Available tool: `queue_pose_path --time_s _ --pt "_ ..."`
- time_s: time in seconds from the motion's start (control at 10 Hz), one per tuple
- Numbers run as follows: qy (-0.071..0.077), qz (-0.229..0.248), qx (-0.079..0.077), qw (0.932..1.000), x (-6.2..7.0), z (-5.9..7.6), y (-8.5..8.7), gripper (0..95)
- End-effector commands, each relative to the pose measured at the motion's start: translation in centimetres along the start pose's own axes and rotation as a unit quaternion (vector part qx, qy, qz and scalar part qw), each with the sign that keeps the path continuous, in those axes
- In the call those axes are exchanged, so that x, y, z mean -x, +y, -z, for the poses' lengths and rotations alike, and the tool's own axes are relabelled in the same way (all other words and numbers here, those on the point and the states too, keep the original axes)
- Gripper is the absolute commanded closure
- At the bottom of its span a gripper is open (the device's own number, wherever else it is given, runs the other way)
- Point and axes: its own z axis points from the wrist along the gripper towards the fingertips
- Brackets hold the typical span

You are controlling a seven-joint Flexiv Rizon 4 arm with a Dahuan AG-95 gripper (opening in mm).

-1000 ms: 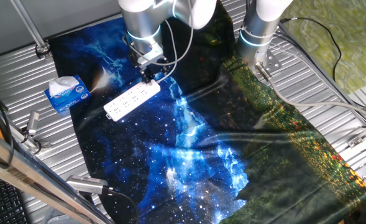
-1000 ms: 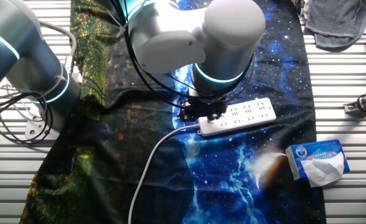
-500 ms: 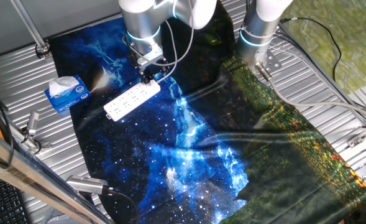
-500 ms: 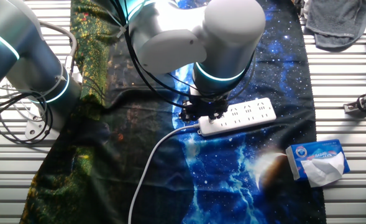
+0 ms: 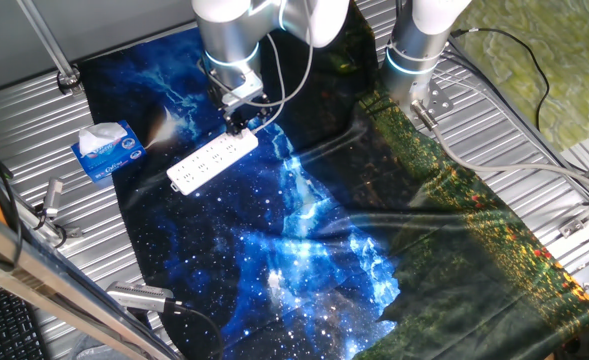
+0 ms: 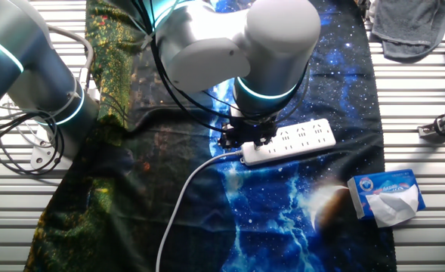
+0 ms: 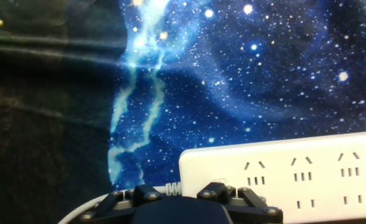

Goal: Turn on the power strip by pressing the button

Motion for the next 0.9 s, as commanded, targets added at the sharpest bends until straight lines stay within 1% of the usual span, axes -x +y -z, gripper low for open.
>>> queue_pose_path --time_s 0.1,0.8,0.9 --pt "0.0 -0.002 -0.001 1.0 -0.02 -0.15 -0.13 38.0" --pt "0.004 -0.008 -0.003 1.0 0.56 -0.66 -0.67 38.0" --pt "0.005 -0.006 -0.006 1.0 0.54 -0.81 -0.62 38.0"
